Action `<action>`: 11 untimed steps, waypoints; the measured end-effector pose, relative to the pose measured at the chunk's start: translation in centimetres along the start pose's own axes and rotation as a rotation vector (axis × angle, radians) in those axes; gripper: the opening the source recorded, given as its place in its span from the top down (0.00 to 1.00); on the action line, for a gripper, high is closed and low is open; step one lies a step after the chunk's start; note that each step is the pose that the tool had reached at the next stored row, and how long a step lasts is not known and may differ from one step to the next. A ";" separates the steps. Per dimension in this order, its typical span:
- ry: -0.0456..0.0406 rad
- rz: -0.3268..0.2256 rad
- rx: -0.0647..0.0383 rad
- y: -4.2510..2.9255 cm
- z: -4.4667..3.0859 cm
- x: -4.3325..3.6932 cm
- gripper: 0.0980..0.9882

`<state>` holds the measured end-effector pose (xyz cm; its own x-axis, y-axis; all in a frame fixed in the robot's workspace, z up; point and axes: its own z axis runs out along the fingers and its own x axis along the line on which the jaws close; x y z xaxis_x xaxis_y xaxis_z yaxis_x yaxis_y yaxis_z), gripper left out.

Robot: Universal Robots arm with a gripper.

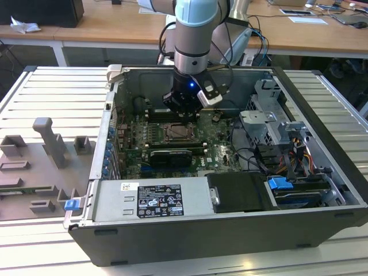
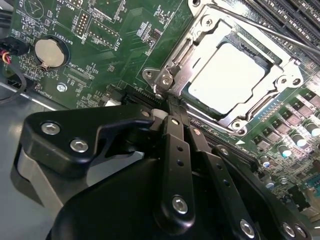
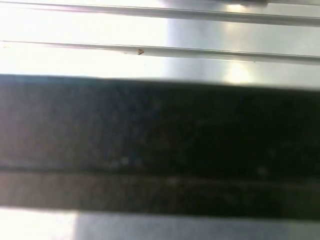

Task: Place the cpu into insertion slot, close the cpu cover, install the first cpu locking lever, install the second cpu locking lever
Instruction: 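Install the first cpu locking lever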

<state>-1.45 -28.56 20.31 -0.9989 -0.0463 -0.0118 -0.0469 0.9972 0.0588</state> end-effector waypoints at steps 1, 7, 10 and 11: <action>0.0001 0.000 0.000 0.00 -0.14 0.00 0.99; 0.0005 0.000 0.001 -0.10 -1.27 0.00 0.99; 0.0004 0.000 0.001 -0.29 -1.28 0.01 0.99; 0.0004 0.000 0.001 -0.34 -1.28 0.02 0.99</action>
<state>-1.46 -28.97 21.57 -0.9989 -0.0462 -0.0114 -0.0468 0.9972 0.0577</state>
